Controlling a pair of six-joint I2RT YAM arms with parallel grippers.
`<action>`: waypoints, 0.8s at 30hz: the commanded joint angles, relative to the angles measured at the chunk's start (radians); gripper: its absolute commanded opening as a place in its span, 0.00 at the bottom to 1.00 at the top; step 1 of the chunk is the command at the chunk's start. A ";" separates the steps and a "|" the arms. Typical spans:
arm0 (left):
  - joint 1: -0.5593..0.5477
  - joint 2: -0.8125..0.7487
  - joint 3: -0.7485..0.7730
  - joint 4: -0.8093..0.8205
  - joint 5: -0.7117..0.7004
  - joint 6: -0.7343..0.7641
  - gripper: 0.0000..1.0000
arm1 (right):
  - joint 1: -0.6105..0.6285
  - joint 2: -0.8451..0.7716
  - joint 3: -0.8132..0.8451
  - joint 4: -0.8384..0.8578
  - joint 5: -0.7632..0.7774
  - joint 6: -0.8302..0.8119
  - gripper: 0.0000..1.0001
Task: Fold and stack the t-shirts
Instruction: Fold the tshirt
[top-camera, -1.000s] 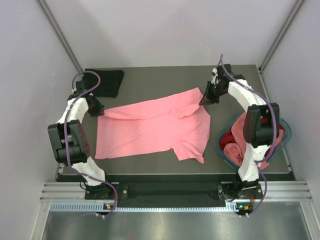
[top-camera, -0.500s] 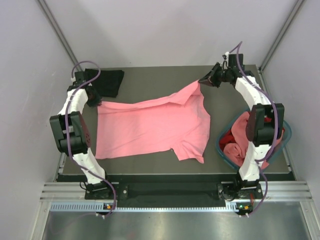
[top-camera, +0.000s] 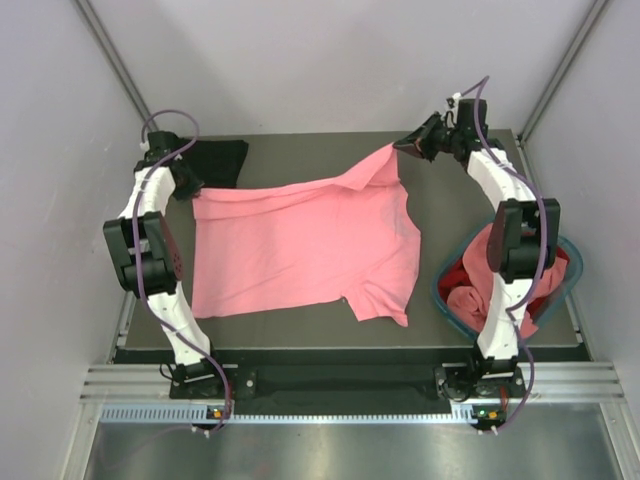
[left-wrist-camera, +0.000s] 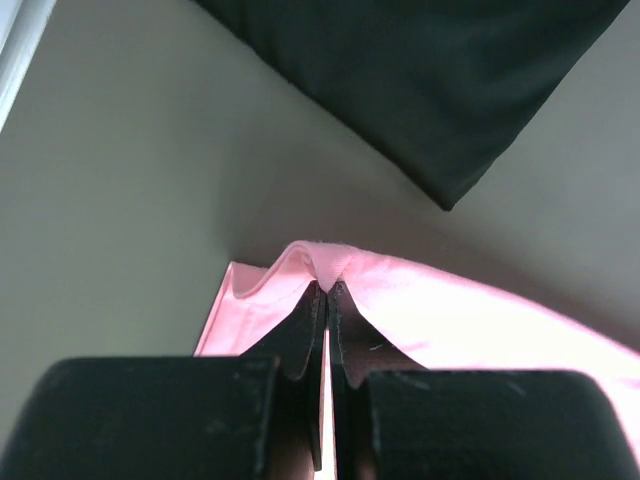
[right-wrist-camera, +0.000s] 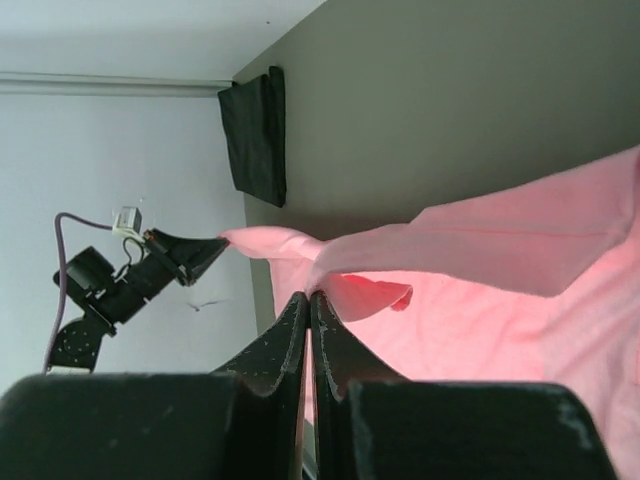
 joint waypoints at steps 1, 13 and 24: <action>0.012 0.016 0.053 0.044 -0.005 0.005 0.00 | -0.014 0.014 0.075 0.106 -0.030 0.032 0.00; 0.019 0.072 0.105 0.113 0.045 -0.002 0.00 | -0.012 0.080 0.157 0.149 -0.036 0.063 0.00; 0.025 0.089 0.120 0.127 0.057 -0.010 0.00 | -0.012 0.105 0.180 0.105 -0.042 0.060 0.00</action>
